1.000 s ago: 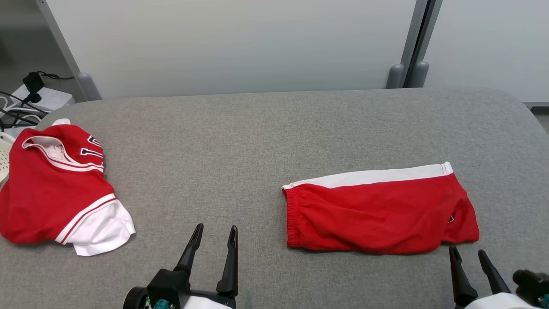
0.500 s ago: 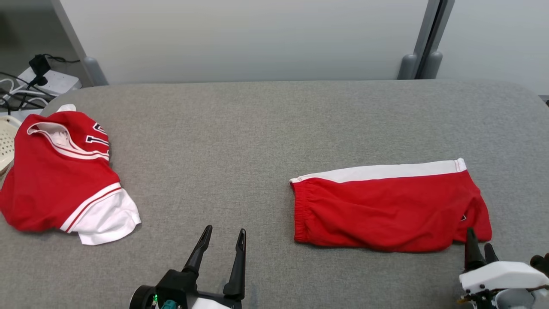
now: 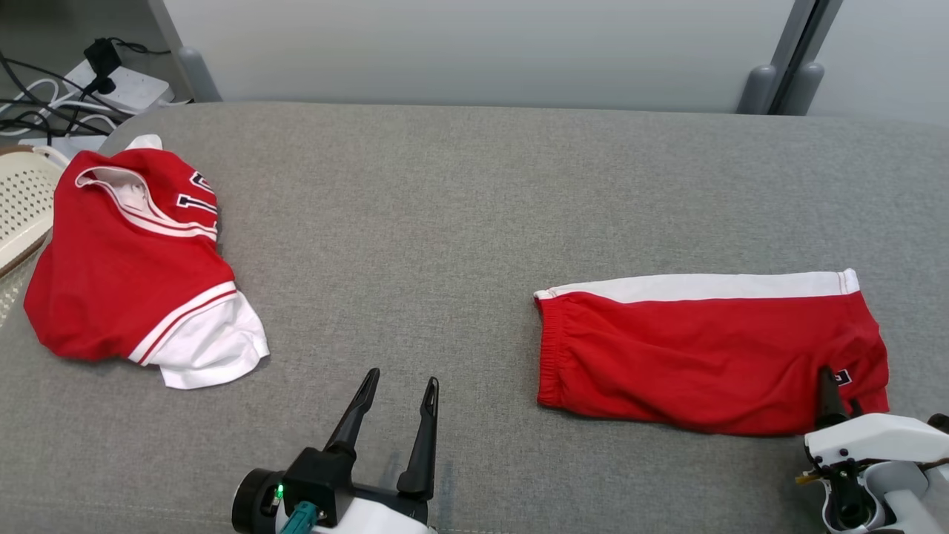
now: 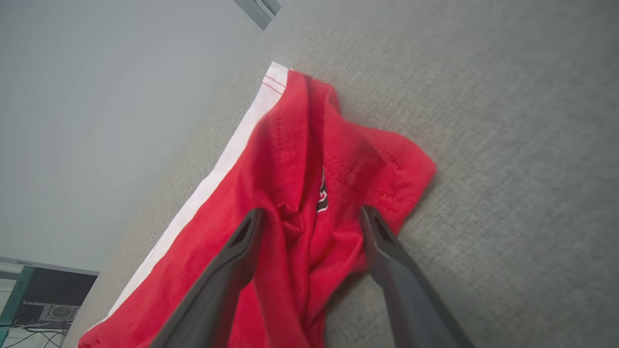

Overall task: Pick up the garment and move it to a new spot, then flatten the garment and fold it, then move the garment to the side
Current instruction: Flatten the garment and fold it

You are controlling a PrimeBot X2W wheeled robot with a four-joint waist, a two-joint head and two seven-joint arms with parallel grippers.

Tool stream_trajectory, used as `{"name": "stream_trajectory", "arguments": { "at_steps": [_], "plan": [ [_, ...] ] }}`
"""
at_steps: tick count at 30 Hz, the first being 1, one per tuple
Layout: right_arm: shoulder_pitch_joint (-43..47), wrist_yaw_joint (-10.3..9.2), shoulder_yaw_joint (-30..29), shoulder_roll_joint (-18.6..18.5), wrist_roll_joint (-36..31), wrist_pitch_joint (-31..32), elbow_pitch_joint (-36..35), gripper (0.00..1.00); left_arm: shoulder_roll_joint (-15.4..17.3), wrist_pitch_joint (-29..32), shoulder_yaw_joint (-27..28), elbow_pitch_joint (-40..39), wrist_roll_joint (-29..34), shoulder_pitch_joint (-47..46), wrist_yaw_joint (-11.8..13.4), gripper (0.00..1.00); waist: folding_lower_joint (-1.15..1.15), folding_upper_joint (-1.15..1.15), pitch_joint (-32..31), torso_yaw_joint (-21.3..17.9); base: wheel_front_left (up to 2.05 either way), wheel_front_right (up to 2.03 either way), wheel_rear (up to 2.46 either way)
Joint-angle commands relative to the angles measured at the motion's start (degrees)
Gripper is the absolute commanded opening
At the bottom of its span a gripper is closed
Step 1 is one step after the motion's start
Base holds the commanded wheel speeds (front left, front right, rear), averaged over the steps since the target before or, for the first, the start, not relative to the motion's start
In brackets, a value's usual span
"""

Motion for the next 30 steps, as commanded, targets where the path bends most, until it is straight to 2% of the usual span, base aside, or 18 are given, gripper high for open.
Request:
{"name": "stream_trajectory", "arguments": {
  "at_steps": [1,7,8,9,10,11,13,20,30],
  "plan": [
    [-2.2,0.0,1.7,-0.8,0.7,-0.9,-0.1,1.0,0.0,-0.3,1.6,-1.3,0.7,-3.0,0.0,1.0,0.0,0.0,0.6,0.5,0.0,0.0,0.0],
    [-3.8,0.0,2.6,-1.4,1.5,-1.3,3.0,1.0,0.0,-0.3,1.5,-1.3,0.8,-3.6,-0.1,1.0,0.0,0.0,1.1,1.1,0.0,0.0,0.0],
    [-4.0,0.0,3.1,-1.6,1.7,-1.4,3.7,0.93,0.0,-0.3,1.6,-1.2,0.8,-3.6,-0.1,1.0,0.0,0.0,1.1,1.2,0.0,0.0,0.0],
    [-3.9,0.0,3.5,-1.9,1.9,-1.5,4.1,0.45,0.0,-0.3,1.6,-1.1,0.8,-3.6,0.0,1.0,0.0,0.0,1.0,1.2,0.0,0.0,0.0],
    [-3.8,0.0,3.8,-2.0,2.0,-1.5,4.2,0.38,0.0,-0.3,1.7,-1.1,0.7,-3.6,0.0,1.0,0.0,0.0,0.9,1.1,0.0,0.0,0.0],
    [-3.8,0.0,3.8,-2.0,2.0,-1.5,4.2,0.38,0.0,-0.3,1.7,-1.1,0.7,-3.6,0.0,1.0,0.0,0.0,0.9,1.1,0.0,0.0,0.0],
    [-3.7,0.0,4.0,-2.2,2.3,-1.6,4.7,0.0,0.0,-0.3,1.7,-1.1,0.6,-3.5,0.0,1.0,0.0,0.0,0.8,1.0,0.0,0.0,0.0],
    [-3.3,0.0,5.3,-2.8,2.6,-1.8,3.6,0.0,0.0,-0.3,1.6,-1.0,0.3,-3.6,-0.1,1.0,0.0,0.0,0.3,0.7,0.0,0.0,0.0],
    [0.5,0.0,6.9,-3.3,0.4,-1.8,-8.4,0.0,0.0,-0.3,1.5,-1.0,-0.8,-2.8,0.3,1.0,0.0,0.0,-1.2,2.1,0.0,0.0,0.0]
  ]
}}
